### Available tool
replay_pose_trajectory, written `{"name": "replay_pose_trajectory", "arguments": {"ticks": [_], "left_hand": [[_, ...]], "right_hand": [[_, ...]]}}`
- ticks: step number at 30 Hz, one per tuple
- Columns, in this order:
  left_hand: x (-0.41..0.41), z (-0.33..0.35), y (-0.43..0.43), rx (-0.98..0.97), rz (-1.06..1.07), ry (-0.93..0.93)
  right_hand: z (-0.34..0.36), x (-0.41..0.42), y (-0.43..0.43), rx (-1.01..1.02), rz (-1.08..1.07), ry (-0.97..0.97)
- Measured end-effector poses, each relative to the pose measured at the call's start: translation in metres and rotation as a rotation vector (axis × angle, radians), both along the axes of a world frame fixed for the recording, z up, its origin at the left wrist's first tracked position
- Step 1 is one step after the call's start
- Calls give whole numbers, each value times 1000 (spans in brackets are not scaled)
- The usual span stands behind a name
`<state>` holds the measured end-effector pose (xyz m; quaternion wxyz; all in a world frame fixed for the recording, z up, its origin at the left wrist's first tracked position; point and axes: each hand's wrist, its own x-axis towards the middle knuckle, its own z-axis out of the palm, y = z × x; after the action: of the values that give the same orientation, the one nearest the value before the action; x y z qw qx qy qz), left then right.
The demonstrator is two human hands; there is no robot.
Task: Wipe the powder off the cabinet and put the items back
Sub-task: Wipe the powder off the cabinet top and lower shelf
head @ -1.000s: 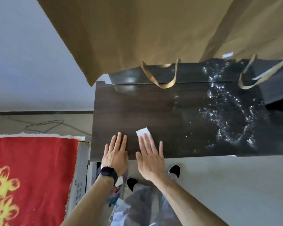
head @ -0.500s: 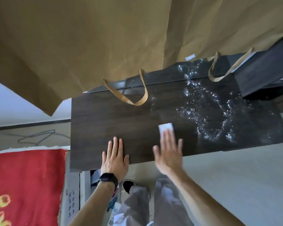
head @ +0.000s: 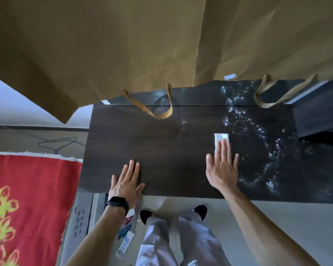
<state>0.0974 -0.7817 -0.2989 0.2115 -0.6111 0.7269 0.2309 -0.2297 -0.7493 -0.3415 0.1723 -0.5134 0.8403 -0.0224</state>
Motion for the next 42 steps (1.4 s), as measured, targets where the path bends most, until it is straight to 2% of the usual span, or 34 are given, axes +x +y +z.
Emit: {"name": "replay_pose_trajectory", "arguments": {"ticks": [2, 3, 7, 11, 14, 20, 23, 25, 29, 33, 37, 42], "left_hand": [[-2, 0, -1, 3, 18, 9], [-2, -1, -2, -5, 25, 16], [-3, -1, -2, -35, 43, 18], [-13, 1, -12, -72, 61, -13], [-14, 3, -24, -110, 26, -22], [5, 0, -50, -126, -53, 14], [12, -3, -64, -108, -65, 57], [16, -5, -67, -101, -77, 92], [24, -8, -69, -102, -124, 96], [26, -6, -72, -115, -138, 101], [24, 0, -73, -80, -150, 88], [20, 1, -70, -78, -126, 98]], "right_hand": [[2, 2, 3, 0, -35, 9], [3, 13, 3, -10, 13, 20], [-1, 88, -25, -89, 474, -21], [1, 132, -90, -90, 622, -85], [2, 111, -119, -91, 516, -76], [-4, 1, -124, -54, -32, -9], [2, 3, -116, -45, -173, -7], [5, 41, -110, -84, -82, 19], [1, 141, -137, -127, 350, -39], [5, 166, -191, -112, 475, -94], [4, 127, -184, -95, 335, -57], [2, 31, -143, -36, -124, -17]]}}
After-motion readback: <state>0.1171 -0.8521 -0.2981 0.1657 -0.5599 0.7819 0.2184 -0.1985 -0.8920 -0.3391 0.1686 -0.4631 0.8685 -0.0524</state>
